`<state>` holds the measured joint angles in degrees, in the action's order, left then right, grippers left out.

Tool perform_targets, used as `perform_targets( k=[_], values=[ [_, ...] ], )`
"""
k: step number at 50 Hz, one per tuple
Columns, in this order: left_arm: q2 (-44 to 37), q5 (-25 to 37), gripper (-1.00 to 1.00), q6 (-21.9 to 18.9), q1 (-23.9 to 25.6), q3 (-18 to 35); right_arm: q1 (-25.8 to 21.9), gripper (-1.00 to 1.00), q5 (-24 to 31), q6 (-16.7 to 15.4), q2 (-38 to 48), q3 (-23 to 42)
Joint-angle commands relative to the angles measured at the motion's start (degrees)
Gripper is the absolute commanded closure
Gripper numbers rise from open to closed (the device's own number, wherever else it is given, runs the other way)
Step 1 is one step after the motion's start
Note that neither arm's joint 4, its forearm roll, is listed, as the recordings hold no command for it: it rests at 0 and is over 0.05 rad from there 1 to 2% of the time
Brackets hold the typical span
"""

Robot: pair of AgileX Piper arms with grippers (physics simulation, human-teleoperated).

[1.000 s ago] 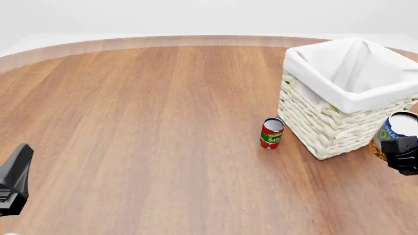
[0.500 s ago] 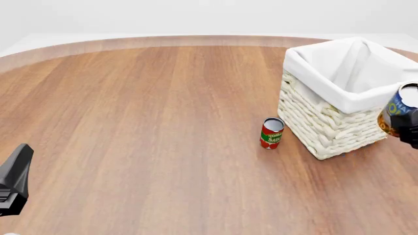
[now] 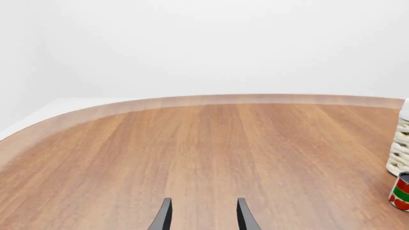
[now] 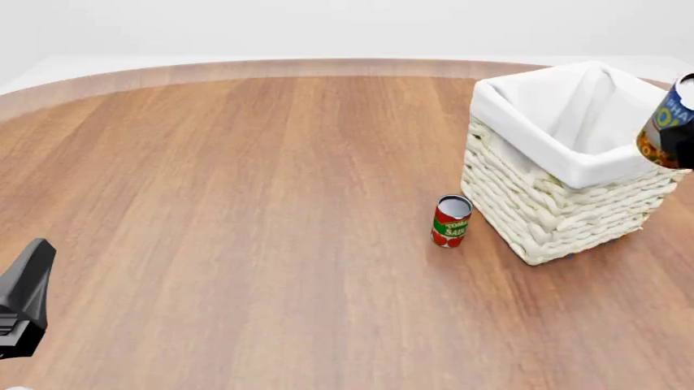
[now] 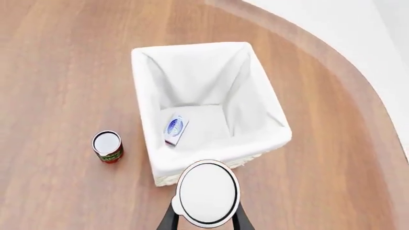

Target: Pick up the alphabet soup and the cream cheese box, and put them in the basket.

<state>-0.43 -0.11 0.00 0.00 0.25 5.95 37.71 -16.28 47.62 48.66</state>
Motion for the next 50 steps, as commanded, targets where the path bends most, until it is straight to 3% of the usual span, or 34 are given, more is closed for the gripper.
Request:
perform_targets(
  k=[1,8,10,24,40,50],
  values=[
    [0.0,0.0,-1.00,0.0,0.0,0.0,-0.5,1.00,1.8,0.5,3.4,7.6],
    [0.0,0.0,-1.00,0.0,0.0,0.0,-0.7,1.00,-1.2,0.7,6.4,8.1],
    [0.0,0.0,-1.00,0.0,0.0,0.0,-0.7,1.00,0.3,0.9,6.9,10.2],
    [0.0,0.0,-1.00,0.0,0.0,0.0,-2.4,1.00,-7.0,2.0,12.3,7.2],
    [0.0,0.0,-1.00,0.0,0.0,0.0,-3.1,1.00,-10.7,2.4,19.3,10.3],
    [0.0,0.0,-1.00,0.0,0.0,0.0,-1.9,1.00,-12.1,1.0,24.3,13.1]
  ],
)
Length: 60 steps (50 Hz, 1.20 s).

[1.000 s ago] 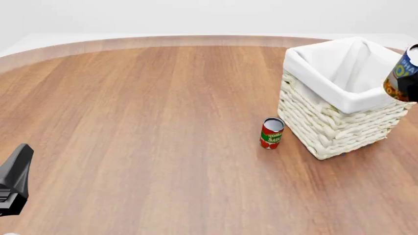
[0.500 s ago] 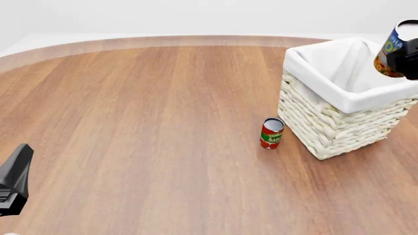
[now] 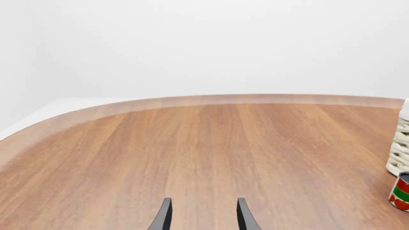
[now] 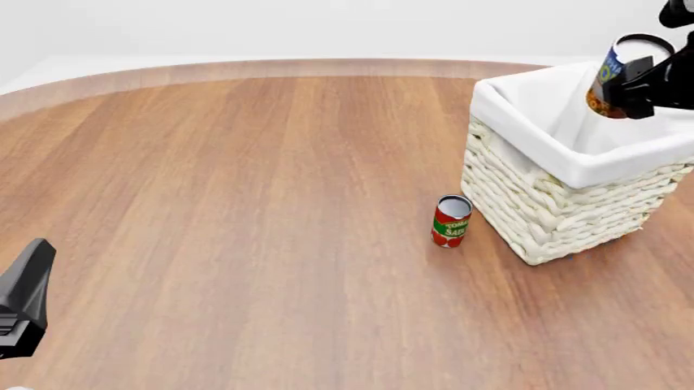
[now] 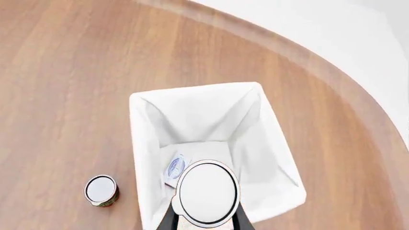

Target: Pick up the alphabet soup and the cream cheese box, and put them in the basket.

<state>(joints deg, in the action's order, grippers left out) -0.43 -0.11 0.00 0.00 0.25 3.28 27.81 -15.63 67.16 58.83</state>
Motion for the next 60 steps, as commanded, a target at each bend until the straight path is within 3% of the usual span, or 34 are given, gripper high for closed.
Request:
perform_targets(
  k=[1,6,24,60],
  values=[
    [0.0,0.0,-1.00,0.0,0.0,0.0,0.6,1.00,-2.4,0.4,5.0,2.8],
    [0.0,0.0,-1.00,0.0,0.0,0.0,2.7,1.00,-4.3,-0.4,9.6,3.0],
    [0.0,0.0,-1.00,0.0,0.0,0.0,2.6,1.00,-6.5,0.6,17.0,6.9],
    [0.0,0.0,-1.00,0.0,0.0,0.0,3.3,1.00,-8.9,-0.1,25.2,8.9]
  ],
)
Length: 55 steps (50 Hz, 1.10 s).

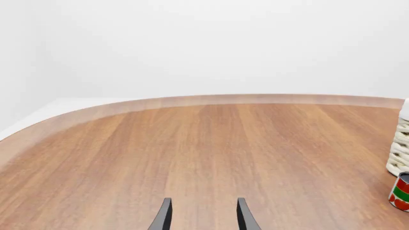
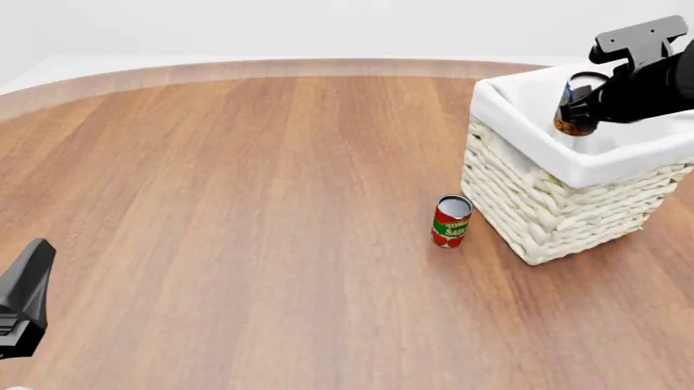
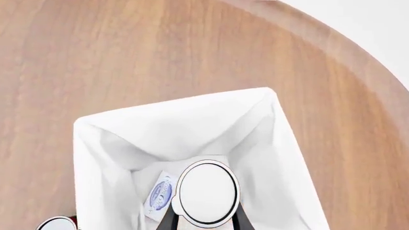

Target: Pick up the alphabet soup and the cream cheese box, and put them in the basket.

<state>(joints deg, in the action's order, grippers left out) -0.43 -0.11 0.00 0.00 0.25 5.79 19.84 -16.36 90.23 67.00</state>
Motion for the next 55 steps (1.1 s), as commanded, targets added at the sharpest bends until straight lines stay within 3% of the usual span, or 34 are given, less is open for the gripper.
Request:
perform_targets(
  k=[1,36,37,55],
  values=[
    [0.0,0.0,-1.00,0.0,0.0,0.0,0.9,1.00,-1.0,0.6,2.4,0.8],
    [0.0,0.0,-1.00,0.0,0.0,0.0,0.3,1.00,-1.8,1.6,6.8,1.3],
    [0.0,0.0,-1.00,0.0,0.0,0.0,0.5,-1.00,-1.8,1.6,6.8,1.4],
    [0.0,0.0,-1.00,0.0,0.0,0.0,0.8,-1.00,-0.8,1.6,5.2,1.5]
  ],
)
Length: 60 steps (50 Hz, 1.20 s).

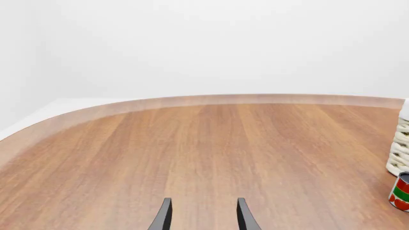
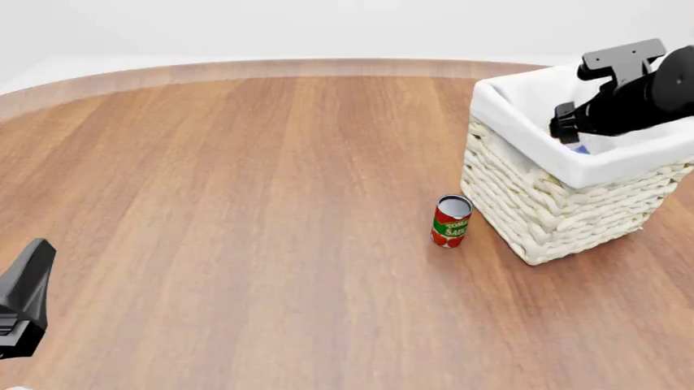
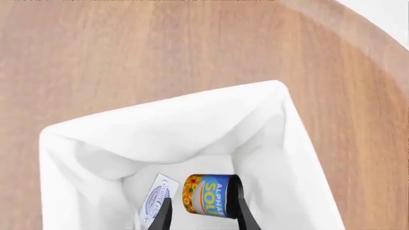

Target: Pick up the alphabet soup and the cream cheese box, and put them in the basket.

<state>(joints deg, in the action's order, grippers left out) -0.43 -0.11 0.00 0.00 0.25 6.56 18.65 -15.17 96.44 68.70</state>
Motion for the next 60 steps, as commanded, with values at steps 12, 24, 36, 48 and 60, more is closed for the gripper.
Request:
perform_targets(
  k=[12,24,36,48,60],
  values=[
    [0.0,0.0,-1.00,0.0,0.0,0.0,0.0,-1.00,1.4,0.4,-2.7,-0.2],
    [0.0,0.0,-1.00,0.0,0.0,0.0,-0.8,-1.00,2.6,1.5,-8.2,-3.3],
    [0.0,0.0,-1.00,0.0,0.0,0.0,-1.8,-1.00,4.8,2.6,-14.9,-6.3],
    [0.0,0.0,-1.00,0.0,0.0,0.0,-2.9,-1.00,6.6,3.6,-20.8,-8.9],
    [0.0,0.0,-1.00,0.0,0.0,0.0,-3.2,-1.00,9.7,4.4,-26.6,-9.5]
  ],
)
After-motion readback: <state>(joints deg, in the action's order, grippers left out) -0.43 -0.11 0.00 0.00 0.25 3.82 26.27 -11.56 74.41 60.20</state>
